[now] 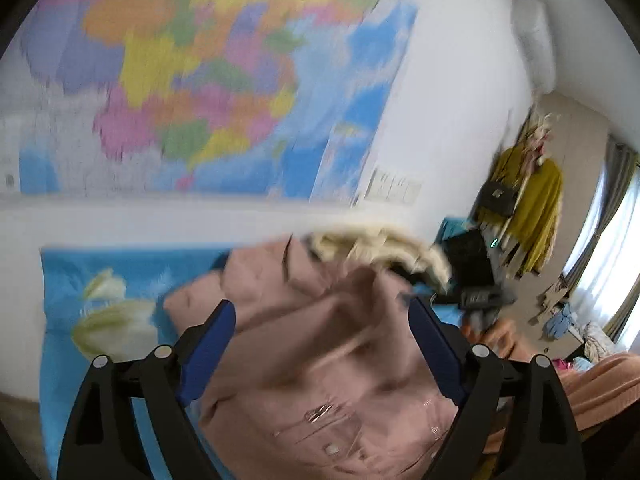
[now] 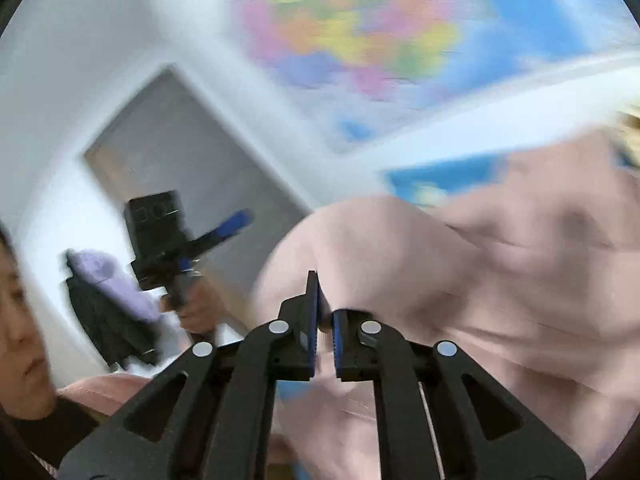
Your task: Fold large clothes
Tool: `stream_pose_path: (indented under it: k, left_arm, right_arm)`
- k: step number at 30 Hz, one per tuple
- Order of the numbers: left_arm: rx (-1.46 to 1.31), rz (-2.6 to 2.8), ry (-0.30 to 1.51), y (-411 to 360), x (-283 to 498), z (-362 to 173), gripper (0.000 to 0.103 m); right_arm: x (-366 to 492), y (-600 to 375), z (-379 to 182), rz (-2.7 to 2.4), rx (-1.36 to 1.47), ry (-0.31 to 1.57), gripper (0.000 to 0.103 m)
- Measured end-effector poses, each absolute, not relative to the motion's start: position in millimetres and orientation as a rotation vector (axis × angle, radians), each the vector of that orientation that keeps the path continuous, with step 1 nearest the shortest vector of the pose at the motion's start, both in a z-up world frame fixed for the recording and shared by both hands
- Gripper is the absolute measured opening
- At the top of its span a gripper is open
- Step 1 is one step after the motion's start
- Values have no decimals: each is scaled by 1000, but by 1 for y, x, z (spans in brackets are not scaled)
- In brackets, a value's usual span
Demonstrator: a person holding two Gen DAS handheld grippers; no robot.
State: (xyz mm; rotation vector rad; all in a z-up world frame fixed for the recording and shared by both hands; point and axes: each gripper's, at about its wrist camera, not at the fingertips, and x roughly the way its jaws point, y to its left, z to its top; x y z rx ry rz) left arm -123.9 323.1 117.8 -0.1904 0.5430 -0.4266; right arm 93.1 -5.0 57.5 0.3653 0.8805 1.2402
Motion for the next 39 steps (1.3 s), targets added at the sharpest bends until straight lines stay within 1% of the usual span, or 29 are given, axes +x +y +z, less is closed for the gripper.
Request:
stream_pose_path:
  k: [1,2,3,4,5,7,8,9,12,14,16,18,19,20,22,23,24,25,26,27,28,30,33,34,35,36,37,38,39]
  left_arm:
    - [-159,-361,591,319,-111,102,79]
    - [-121,-297,656,315,-96,83,74]
    - [-90,-255,709,312,-83,66,70]
    - [-61,-210,770,309,-69,47,65]
    - [-49,-175,839,308,-54,27,63]
    - [-48,-114,929,313,-34,1,63]
    - [-49,-99,948,317,-26,-7,63]
    - [-51,-79,961,321,-17,-13,63]
    - [-94,-52,959,336,5,-16,70]
    - [-146,-70,954,346,21,-14,73]
    - [-157,-111,971,349,34,-18,73]
    - [-125,-94,996,346,44,-27,71]
    - [-108,-84,1021,344,50,-33,63]
    - [-101,-71,1036,340,56,-39,45]
    - [-94,-59,1034,338,61,-45,31]
    - [-83,-41,1013,338,61,-44,20]
    - [-85,-18,993,339,63,-41,16]
    - [-101,-8,981,342,63,-38,12]
    - [-117,-1,969,345,64,-35,8]
    - [-137,12,942,349,64,-28,7]
    - [-150,27,916,353,63,-21,7]
    - [-159,55,854,360,58,-9,6]
    - [-140,79,799,365,49,0,6]
    - [-121,78,809,362,47,-3,8]
    - [-99,83,820,360,46,-6,13]
    - [-52,113,833,356,44,-11,14]
    - [-8,138,833,352,40,-15,16]
    - [10,146,830,351,37,-16,26]
    - [24,154,829,350,32,-16,32]
  right_arm:
    - [107,-17,38,1200,372,975,18]
    - [114,-26,23,1131,378,1031,28]
    - [122,-35,9,1062,381,1072,49]
    - [131,-48,-11,968,390,1130,61]
    - [132,-54,-19,932,400,1145,66]
    - [130,-67,-27,916,436,1141,66]
    - [129,-78,-23,899,416,1116,69]
    - [123,-82,-18,882,376,1078,81]
    - [107,-77,1,879,294,1003,91]
    - [100,-79,1,863,263,1000,91]
    - [94,-75,1,904,271,1012,91]
    - [74,-49,0,939,251,997,92]
    - [64,-43,4,965,210,969,93]
    - [56,-37,8,973,178,948,98]
    - [45,-23,5,955,97,948,98]
    - [43,-14,0,903,25,956,97]
    - [43,-8,-4,845,-42,960,93]
    - [48,-4,-9,807,-90,974,84]
    - [52,-8,-9,837,-63,990,45]
    - [60,-14,-8,871,-5,1007,9]
    - [67,-21,-3,884,40,1003,4]
    - [83,-43,18,861,94,928,4]
    - [120,-82,38,847,263,894,4]
    - [129,-88,39,820,273,894,4]
    - [142,-91,36,794,269,917,5]
    - [155,-93,27,763,275,953,12]
    - [165,-95,17,699,283,994,17]
    - [173,-94,7,671,282,1033,32]
    - [179,-95,-4,660,296,1067,47]
